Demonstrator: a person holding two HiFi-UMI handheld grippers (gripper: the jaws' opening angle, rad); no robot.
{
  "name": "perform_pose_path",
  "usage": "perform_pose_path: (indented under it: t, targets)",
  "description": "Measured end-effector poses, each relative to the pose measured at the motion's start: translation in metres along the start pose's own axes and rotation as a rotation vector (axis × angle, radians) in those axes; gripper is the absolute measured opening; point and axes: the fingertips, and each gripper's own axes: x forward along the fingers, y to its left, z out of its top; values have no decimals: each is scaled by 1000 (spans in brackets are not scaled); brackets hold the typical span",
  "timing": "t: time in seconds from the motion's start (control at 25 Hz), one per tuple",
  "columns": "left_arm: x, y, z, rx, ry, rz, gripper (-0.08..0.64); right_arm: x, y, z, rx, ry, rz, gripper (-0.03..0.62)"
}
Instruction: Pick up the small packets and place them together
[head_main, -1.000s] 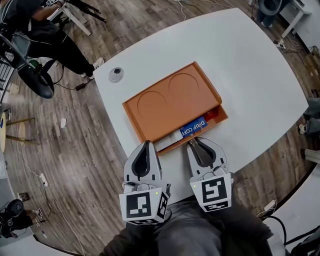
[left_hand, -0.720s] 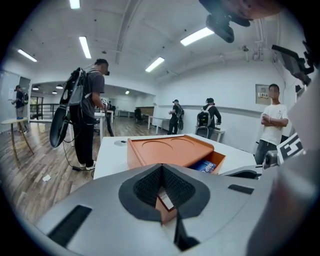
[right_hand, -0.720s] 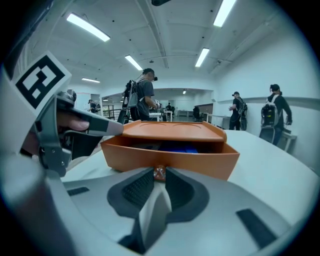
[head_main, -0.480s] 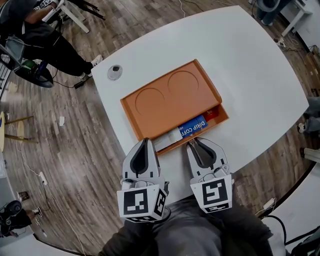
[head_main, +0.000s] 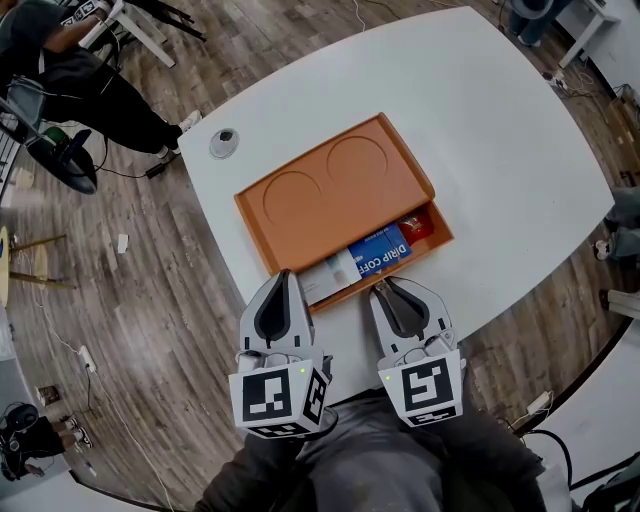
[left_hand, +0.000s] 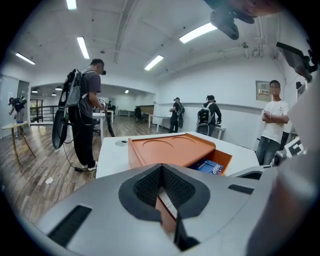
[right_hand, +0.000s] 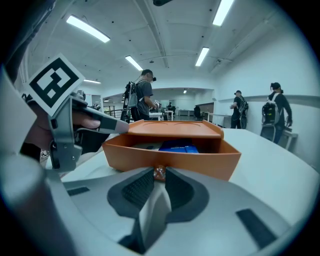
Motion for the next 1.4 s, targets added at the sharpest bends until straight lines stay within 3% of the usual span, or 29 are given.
perform_pose_path:
  t: [0.64,1.4]
  targets:
    - [-4,-2,-1,32,6,-20,-5,-23,8,-9,16,-13,-18,77]
    - [-8,0,-2,17,33,-45,-5,-39,20,-16,8,-27,-22,77]
